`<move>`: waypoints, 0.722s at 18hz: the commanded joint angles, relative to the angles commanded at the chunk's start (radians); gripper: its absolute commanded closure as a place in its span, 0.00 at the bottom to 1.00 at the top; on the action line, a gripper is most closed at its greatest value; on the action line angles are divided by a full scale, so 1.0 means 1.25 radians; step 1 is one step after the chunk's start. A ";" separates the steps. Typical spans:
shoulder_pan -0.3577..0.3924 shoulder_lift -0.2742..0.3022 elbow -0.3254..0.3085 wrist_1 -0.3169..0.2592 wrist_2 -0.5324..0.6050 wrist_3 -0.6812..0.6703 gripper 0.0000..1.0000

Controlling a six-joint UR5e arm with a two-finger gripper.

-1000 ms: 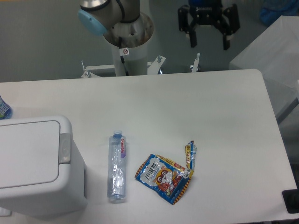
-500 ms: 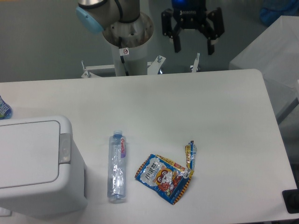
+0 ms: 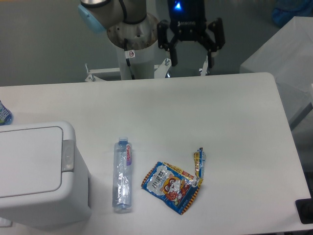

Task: Open the trash can
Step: 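Move the open gripper down toward the white trash can lid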

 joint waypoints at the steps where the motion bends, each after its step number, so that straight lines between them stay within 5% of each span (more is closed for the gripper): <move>1: -0.021 -0.016 0.002 0.021 0.000 -0.065 0.00; 4: -0.082 -0.078 0.037 0.080 0.001 -0.272 0.00; 13: -0.216 -0.218 0.152 0.092 -0.001 -0.729 0.00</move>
